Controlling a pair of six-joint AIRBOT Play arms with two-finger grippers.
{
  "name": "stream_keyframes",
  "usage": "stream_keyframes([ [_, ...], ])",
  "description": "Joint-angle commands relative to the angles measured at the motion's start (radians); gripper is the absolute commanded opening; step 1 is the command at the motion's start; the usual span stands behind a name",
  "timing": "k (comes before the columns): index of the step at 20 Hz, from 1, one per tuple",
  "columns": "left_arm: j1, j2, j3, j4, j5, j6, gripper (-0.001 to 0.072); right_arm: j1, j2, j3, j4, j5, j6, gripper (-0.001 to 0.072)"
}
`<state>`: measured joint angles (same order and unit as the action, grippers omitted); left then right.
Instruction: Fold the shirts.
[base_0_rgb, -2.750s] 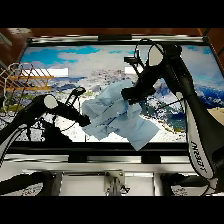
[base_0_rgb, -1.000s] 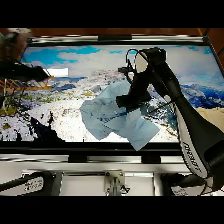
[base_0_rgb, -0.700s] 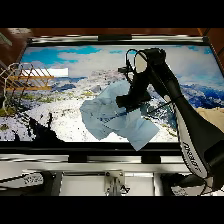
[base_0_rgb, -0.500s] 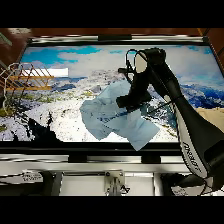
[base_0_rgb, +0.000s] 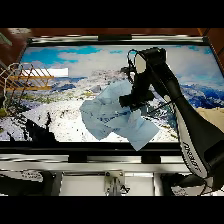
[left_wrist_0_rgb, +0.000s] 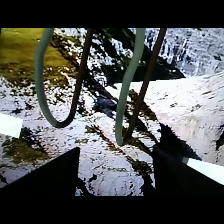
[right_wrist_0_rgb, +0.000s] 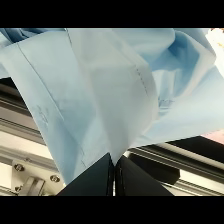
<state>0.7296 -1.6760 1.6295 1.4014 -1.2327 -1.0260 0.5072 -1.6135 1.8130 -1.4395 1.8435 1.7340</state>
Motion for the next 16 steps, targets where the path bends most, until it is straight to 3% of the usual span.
stream_keyframes([
  [1,-0.011,-0.059,0.001,-0.01,0.018,0.032,0.0536,0.001,0.0,0.0,-0.023,0.005,0.005,0.0086],
  [16,-0.065,-0.185,0.0,0.013,0.003,0.049,0.0462,0.001,0.0,0.0,-0.063,0.009,0.017,0.0087],
])
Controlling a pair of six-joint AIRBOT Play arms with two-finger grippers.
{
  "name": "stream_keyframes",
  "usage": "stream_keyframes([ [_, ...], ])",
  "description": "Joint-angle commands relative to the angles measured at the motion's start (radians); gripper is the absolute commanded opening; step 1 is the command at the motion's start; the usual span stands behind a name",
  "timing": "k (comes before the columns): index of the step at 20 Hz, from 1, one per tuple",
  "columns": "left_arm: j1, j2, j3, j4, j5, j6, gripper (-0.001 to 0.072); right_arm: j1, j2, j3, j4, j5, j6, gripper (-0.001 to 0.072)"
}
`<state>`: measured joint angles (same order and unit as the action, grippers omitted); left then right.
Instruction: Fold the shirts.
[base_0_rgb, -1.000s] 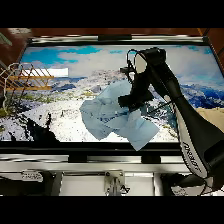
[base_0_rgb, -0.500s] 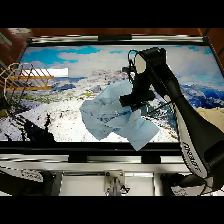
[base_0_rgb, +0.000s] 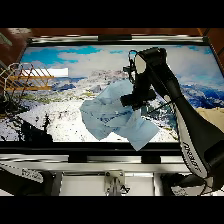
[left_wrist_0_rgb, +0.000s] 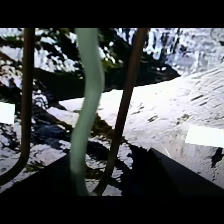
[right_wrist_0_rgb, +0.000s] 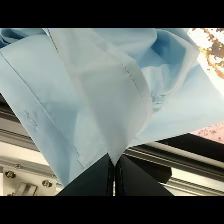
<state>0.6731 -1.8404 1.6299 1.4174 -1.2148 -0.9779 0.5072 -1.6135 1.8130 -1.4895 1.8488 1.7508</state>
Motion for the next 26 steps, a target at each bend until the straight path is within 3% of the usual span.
stream_keyframes([
  [1,-0.009,-0.024,-0.001,-0.001,-0.015,0.001,0.0461,0.001,0.0,0.0,-0.013,0.004,0.0,0.0087],
  [3,-0.007,-0.026,-0.001,0.001,-0.01,-0.002,0.0385,0.001,0.0,0.0,-0.013,0.003,0.0,0.0086],
  [4,-0.007,-0.026,-0.001,0.002,-0.003,-0.002,0.0381,0.001,0.0,0.0,-0.015,0.003,-0.001,0.0087],
  [5,-0.007,-0.026,-0.001,0.004,0.003,-0.002,0.0305,0.001,0.0,0.0,-0.019,0.003,-0.001,0.0087],
  [10,-0.009,-0.025,0.001,0.004,0.002,-0.002,0.0069,0.001,0.0,0.0,-0.048,0.003,-0.001,0.0086],
  [17,-0.051,0.013,0.01,-0.003,0.002,-0.008,0.0055,0.001,0.0,0.0,-0.048,0.003,-0.002,0.0087],
  [26,-0.05,0.052,0.211,0.03,-0.034,-0.117,0.0054,0.001,0.0,0.0,-0.048,0.002,-0.021,0.0087],
])
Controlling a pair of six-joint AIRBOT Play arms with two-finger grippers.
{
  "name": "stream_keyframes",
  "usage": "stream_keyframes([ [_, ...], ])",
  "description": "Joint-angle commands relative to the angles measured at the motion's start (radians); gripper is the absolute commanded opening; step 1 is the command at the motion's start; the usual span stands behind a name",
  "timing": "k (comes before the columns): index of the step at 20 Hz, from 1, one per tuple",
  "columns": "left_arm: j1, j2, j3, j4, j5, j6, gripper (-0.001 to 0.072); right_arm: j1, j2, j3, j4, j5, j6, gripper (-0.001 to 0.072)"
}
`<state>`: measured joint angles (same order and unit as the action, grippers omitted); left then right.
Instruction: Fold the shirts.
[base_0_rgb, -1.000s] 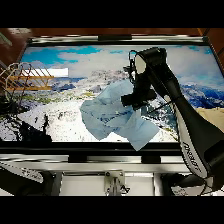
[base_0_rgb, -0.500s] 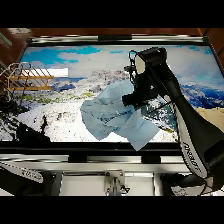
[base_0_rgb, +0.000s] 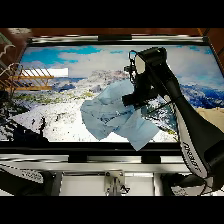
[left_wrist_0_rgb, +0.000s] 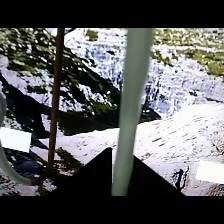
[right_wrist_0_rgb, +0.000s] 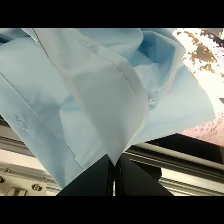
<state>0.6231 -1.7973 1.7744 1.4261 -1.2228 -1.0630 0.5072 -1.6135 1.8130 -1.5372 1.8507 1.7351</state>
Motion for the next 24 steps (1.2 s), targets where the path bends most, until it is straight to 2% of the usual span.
stream_keyframes([
  [1,-0.001,0.01,0.093,0.03,-0.053,-0.033,0.0054,0.001,0.0,0.0,-0.008,-0.001,-0.007,0.0087],
  [3,-0.009,0.018,0.153,0.034,-0.101,-0.051,0.0053,0.001,0.0,0.0,-0.058,-0.002,-0.009,0.0087],
  [5,-0.047,0.043,0.215,0.032,-0.082,-0.12,0.0053,0.001,0.0,0.0,-0.125,-0.003,-0.016,0.0087],
  [6,-0.087,0.057,0.251,0.032,-0.074,-0.128,0.0052,0.001,0.0,0.0,-0.153,-0.005,-0.018,0.0086],
  [8,-0.192,0.093,0.288,0.01,-0.084,-0.13,0.0053,0.0,0.0,0.0,-0.177,-0.002,-0.025,0.0086],
  [12,-0.461,0.201,0.247,-0.008,-0.158,-0.212,0.0051,-0.027,0.009,0.001,-0.174,0.015,-0.046,0.0085],
  [14,-0.6,0.272,0.14,0.025,-0.235,-0.211,0.0051,-0.057,0.016,0.001,-0.174,-0.003,-0.044,0.0086],
  [17,-0.773,0.431,-0.099,0.087,-0.219,-0.205,0.005,-0.104,0.016,0.001,-0.171,-0.005,-0.042,0.0086],
  [20,-0.923,0.611,-0.322,0.145,-0.272,-0.137,0.005,-0.143,0.016,0.001,-0.172,-0.04,-0.077,0.0086],
  [21,-0.973,0.672,-0.397,0.187,-0.282,-0.14,0.005,-0.158,0.016,0.001,-0.172,-0.058,-0.084,0.0085],
  [22,-1.014,0.731,-0.465,0.195,-0.281,-0.141,0.005,-0.172,0.016,0.001,-0.172,-0.079,-0.09,0.0085],
  [24,-1.101,0.844,-0.591,0.198,-0.286,-0.09,0.005,-0.196,0.016,0.001,-0.172,-0.113,-0.106,0.0086],
])
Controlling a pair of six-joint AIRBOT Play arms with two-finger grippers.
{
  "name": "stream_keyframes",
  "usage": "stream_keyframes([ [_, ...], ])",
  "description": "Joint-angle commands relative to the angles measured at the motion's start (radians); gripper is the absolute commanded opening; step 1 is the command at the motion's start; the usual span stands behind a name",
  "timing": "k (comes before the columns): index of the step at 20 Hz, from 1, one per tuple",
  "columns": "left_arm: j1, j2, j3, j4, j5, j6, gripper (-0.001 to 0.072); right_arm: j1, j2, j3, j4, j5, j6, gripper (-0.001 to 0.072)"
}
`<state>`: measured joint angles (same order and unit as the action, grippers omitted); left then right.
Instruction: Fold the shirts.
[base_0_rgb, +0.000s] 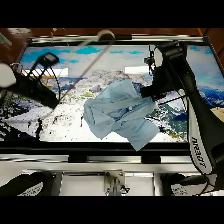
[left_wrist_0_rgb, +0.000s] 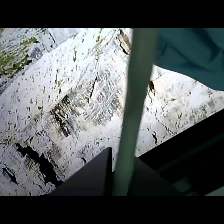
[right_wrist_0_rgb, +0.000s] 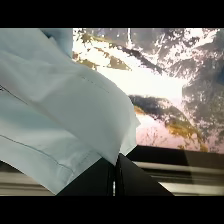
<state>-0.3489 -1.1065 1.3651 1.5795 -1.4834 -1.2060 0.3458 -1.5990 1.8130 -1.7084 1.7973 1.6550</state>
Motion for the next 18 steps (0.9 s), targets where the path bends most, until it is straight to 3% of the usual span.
stream_keyframes([
  [1,-0.183,0.203,-0.237,0.063,-0.048,0.067,0.005,-0.042,0.001,0.001,-0.004,-0.07,-0.039,0.0086],
  [6,-0.322,0.333,-0.456,0.132,-0.024,0.014,0.005,-0.046,0.002,0.001,-0.051,-0.082,-0.081,0.0086],
  [18,-0.331,0.177,-0.488,0.129,0.359,0.072,0.005,0.064,0.076,0.085,-0.055,-0.052,-0.083,0.0086],
])
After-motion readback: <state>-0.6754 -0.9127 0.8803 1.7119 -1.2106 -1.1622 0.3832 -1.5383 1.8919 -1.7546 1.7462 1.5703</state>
